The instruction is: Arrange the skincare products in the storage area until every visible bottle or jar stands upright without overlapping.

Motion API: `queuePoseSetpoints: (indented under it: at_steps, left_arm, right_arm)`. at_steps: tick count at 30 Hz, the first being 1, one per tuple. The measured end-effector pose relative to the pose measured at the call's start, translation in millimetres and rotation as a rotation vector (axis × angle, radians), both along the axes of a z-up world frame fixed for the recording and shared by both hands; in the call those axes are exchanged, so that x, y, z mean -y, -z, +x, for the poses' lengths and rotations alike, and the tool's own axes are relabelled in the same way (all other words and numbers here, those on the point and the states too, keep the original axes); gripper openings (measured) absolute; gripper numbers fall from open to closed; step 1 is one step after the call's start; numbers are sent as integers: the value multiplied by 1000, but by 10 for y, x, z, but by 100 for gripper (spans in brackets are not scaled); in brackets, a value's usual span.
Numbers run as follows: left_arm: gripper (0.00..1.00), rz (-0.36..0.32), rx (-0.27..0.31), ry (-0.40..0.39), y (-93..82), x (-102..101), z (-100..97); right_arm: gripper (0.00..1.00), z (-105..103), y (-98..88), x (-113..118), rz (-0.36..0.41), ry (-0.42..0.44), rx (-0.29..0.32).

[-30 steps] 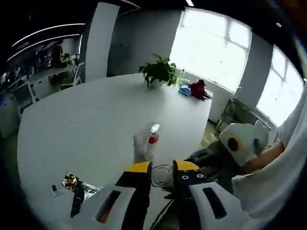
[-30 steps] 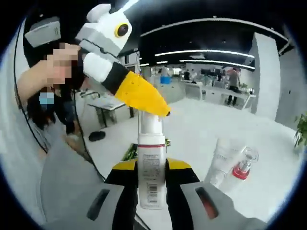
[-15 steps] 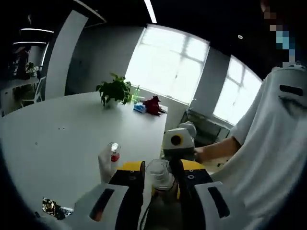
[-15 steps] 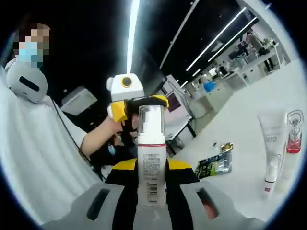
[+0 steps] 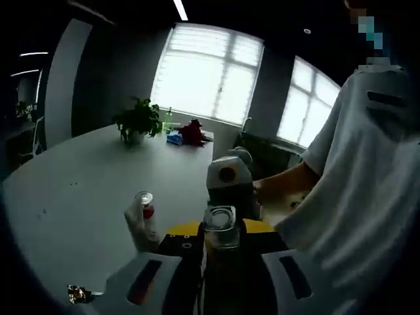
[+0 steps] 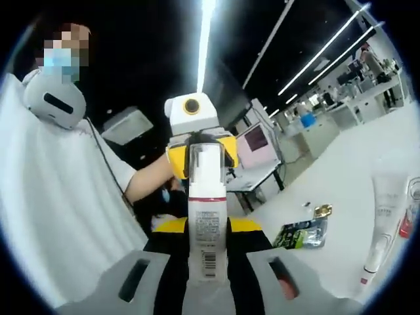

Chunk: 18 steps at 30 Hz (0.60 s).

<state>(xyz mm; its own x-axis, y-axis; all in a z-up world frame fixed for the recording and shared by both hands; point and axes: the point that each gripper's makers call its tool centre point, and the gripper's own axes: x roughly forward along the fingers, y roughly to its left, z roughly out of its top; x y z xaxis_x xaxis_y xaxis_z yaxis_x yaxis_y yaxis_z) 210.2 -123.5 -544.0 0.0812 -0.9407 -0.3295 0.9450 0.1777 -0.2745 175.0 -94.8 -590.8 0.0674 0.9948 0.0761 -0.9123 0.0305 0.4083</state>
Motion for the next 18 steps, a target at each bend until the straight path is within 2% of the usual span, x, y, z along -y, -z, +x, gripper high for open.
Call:
queuePoseSetpoints:
  at_steps: [1,2,4,5,6,8,12,14,18]
  left_arm:
    - [25,-13,-25,-20,-21,10,22]
    - [24,-17,-24,-29,-27,11,43]
    - [23,-19,14,-43,-48,34,71]
    - [23,5,69,-54,-36,41,112]
    - [23,24,81,-60,-19,54,98]
    - [23,51,132,-50,6,97,96]
    - [23,75,186,-3,101,183,44]
    - [23,87,208,23,182,216,24]
    - [23,44,210,59,233,303,-37]
  right_arm:
    - [21,27,7,12,-6,14,13]
    - [21,65,13,23,-15,35,27]
    - [23,163,59,59,-55,86,30]
    - [23,184,69,71,-63,94,25]
    - [24,211,96,87,-82,108,24]
    - [24,250,147,120,-137,137,53]
    - [24,224,168,163,-194,152,102]
    - [24,218,204,218,-252,165,155]
    - [21,178,256,326,-323,164,213]
